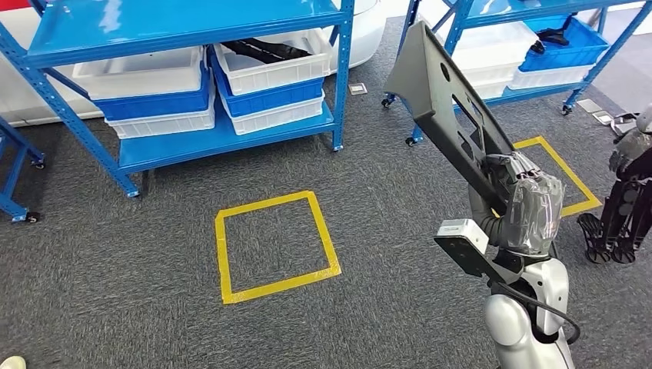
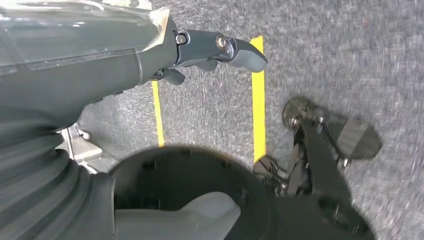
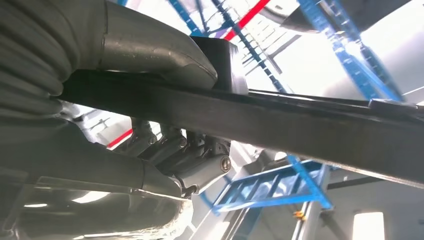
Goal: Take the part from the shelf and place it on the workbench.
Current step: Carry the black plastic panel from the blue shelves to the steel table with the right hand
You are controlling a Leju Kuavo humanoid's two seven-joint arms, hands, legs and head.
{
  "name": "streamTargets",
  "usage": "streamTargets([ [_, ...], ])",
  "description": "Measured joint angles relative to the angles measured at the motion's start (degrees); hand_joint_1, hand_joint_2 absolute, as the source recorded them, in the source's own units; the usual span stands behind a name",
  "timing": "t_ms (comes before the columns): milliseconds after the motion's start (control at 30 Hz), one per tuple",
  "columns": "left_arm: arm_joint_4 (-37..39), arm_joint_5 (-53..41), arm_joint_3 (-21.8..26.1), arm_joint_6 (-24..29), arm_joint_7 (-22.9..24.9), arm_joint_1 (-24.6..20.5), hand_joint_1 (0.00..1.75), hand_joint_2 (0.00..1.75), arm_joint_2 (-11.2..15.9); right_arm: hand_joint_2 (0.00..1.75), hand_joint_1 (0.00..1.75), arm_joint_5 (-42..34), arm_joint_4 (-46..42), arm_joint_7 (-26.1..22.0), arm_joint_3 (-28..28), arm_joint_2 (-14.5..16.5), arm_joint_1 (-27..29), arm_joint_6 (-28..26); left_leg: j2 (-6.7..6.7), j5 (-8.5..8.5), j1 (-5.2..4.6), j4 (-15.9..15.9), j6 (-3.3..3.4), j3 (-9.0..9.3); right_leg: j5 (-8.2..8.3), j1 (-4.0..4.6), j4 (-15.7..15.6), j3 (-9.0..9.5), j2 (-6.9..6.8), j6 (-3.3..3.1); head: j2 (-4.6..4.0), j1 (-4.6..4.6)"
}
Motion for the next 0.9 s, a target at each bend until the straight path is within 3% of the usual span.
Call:
streamTargets([
  [33, 0.0, 0.0, 0.0, 0.2, 0.0, -0.1, 0.00, 1.75, -0.2, 1.75, 1.75, -0.1, 0.0, -0.1, 0.0, 0.0, 0.0, 0.0, 0.71, -0.02, 0.01, 0.0, -0.04, 0.02, 0.88, -0.11, -1.7, 1.03, -0.27, 0.51, 0.00, 0.07],
  [67, 0.0, 0.1, 0.0, 0.3, 0.1, -0.1, 0.00, 1.75, -0.3, 1.75, 1.75, -0.1, 0.1, -0.2, 0.0, 0.1, 0.0, 0.0, 1.39, -0.07, 0.02, 0.0, -0.11, 0.09, 2.33, -0.21, -5.4, 3.13, -0.86, 1.04, -0.01, 0.11],
  [133, 0.0, 0.2, 0.0, 0.6, 0.1, -0.3, 0.00, 1.75, -0.5, 1.75, 1.75, -0.3, 0.1, -0.4, 0.0, 0.2, -0.3, 0.0, 2.48, -0.28, -0.25, 0.1, -0.52, 0.23, 4.84, -0.17, -13.7, 7.68, -3.11, 1.36, 0.00, 0.23],
  [200, 0.0, 0.3, 0.0, 0.7, 0.1, -0.4, 0.00, 1.75, -0.6, 1.75, 1.75, -0.5, 0.2, -0.5, 0.1, 0.3, -0.8, 0.0, 3.38, -0.40, -0.58, 0.2, -1.13, 0.36, 5.74, 0.07, -16.8, 9.32, -3.96, 0.65, 0.01, 0.17],
  [267, 0.0, 0.5, 0.0, 0.9, 0.1, -0.5, 0.00, 1.75, -0.7, 1.75, 1.75, -0.8, 0.3, -0.5, 0.1, 0.3, -1.0, 0.0, 4.16, -0.46, -0.46, 0.3, -1.76, 0.45, 6.11, 0.07, -16.7, 9.06, -2.69, -0.21, 0.00, 0.05],
  [333, 0.0, 0.6, 0.0, 1.1, 0.1, -0.7, 0.00, 1.75, -0.7, 1.75, 1.75, -0.9, 0.3, -0.5, 0.1, 0.3, -1.2, -0.1, 2.61, -1.94, -0.13, 1.9, -2.34, -0.06, 6.46, -0.21, -16.9, 8.89, -1.59, -0.94, -0.01, -0.15],
  [367, 0.0, 0.6, 0.0, 1.1, 0.1, -0.7, 0.00, 1.75, -0.7, 1.75, 1.75, -1.0, 0.4, -0.5, 0.1, 0.3, -1.3, -0.1, 1.10, -3.67, -0.01, 4.4, -2.56, -1.07, 6.62, -0.36, -17.0, 8.85, -1.07, -1.29, -0.01, -0.36],
  [433, 0.0, 0.6, 0.0, 1.1, 0.1, -0.7, 0.00, 1.75, -0.7, 1.75, 1.75, -1.4, 0.5, -0.6, 0.1, 0.3, -1.4, -0.1, -1.36, -7.89, 0.03, 12.4, -2.69, -4.54, 6.81, -0.23, -17.0, 8.61, 0.03, -1.76, -0.01, -0.73],
  [500, 0.0, 0.6, 0.0, 1.2, 0.1, -0.7, 0.00, 1.75, -0.7, 1.75, 1.75, -1.8, 0.8, -0.6, 0.1, 0.3, -1.4, -0.2, -1.96, -9.44, 0.02, 17.6, -2.59, -6.99, 6.94, -0.03, -17.0, 8.42, 1.34, -1.97, -0.01, -0.80],
  [533, 0.0, 0.6, 0.0, 1.2, 0.1, -0.6, 0.00, 1.75, -0.7, 1.75, 1.75, -2.1, 0.9, -0.7, 0.1, 0.2, -1.4, -0.2, -2.09, -8.30, 0.01, 16.6, -2.44, -6.48, 6.97, 0.02, -16.9, 8.41, 2.09, -2.00, -0.01, -0.80],
  [567, 0.0, 0.6, 0.0, 1.2, 0.1, -0.6, 0.00, 1.75, -0.7, 1.75, 1.75, -2.2, 1.0, -0.7, 0.1, 0.2, -1.4, -0.3, -2.42, -6.31, 0.02, 13.5, -2.24, -4.95, 6.98, 0.03, -16.8, 8.43, 2.84, -1.98, -0.01, -0.81],
  [633, 0.0, 0.6, 0.0, 1.2, 0.1, -0.5, 0.00, 1.75, -0.7, 1.75, 1.75, -2.3, 1.1, -0.7, 0.1, 0.2, -1.5, -0.3, -5.16, -2.66, 0.24, 5.2, -1.83, -0.93, 7.03, 0.12, -16.5, 8.30, 4.23, -1.85, -0.01, -0.79],
  [700, 0.0, 0.6, 0.0, 1.2, 0.1, -0.5, 0.00, 1.75, -0.7, 1.75, 1.75, -2.4, 1.1, -0.8, 0.2, 0.2, -1.6, -0.4, -7.20, -1.65, 0.28, 1.4, -1.62, 0.74, 7.26, 0.16, -16.3, 7.73, 5.41, -1.37, 0.00, -0.73],
  [767, 0.0, 0.6, 0.0, 1.3, 0.1, -0.6, 0.00, 1.75, -0.8, 1.75, 1.75, -2.4, 1.2, -0.9, 0.3, 0.1, -1.6, -0.5, -6.21, -1.47, 0.03, 1.1, -1.29, 0.67, 7.69, -0.01, -16.5, 7.14, 6.69, -0.52, 0.00, -0.72],
  [800, 0.0, 0.6, 0.0, 1.3, 0.1, -0.6, 0.00, 1.75, -0.8, 1.75, 1.75, -2.4, 1.2, -0.9, 0.3, 0.1, -1.6, -0.5, -5.48, -1.23, 0.02, 0.8, -0.91, 0.74, 7.66, -0.05, -16.3, 6.72, 6.42, -0.20, 0.00, -0.70],
  [833, 0.0, 0.6, 0.0, 1.3, 0.1, -0.6, 0.00, 1.75, -0.9, 1.75, 1.75, -2.5, 1.2, -0.9, 0.4, 0.0, -1.7, -0.5, -4.65, -0.99, 0.10, 0.6, -0.50, 0.80, 7.18, 0.04, -15.3, 6.01, 5.31, -0.07, -0.01, -0.48],
  [900, 0.0, 0.5, 0.0, 0.8, -0.1, -0.4, 0.00, 1.75, -0.9, 1.75, 1.75, -2.5, 1.3, -0.9, 0.5, -0.2, -1.8, -0.6, -2.94, -0.71, 0.14, 0.2, 0.08, 0.85, 4.62, 0.21, -9.7, 3.12, 1.90, -0.23, -0.01, 0.05],
])
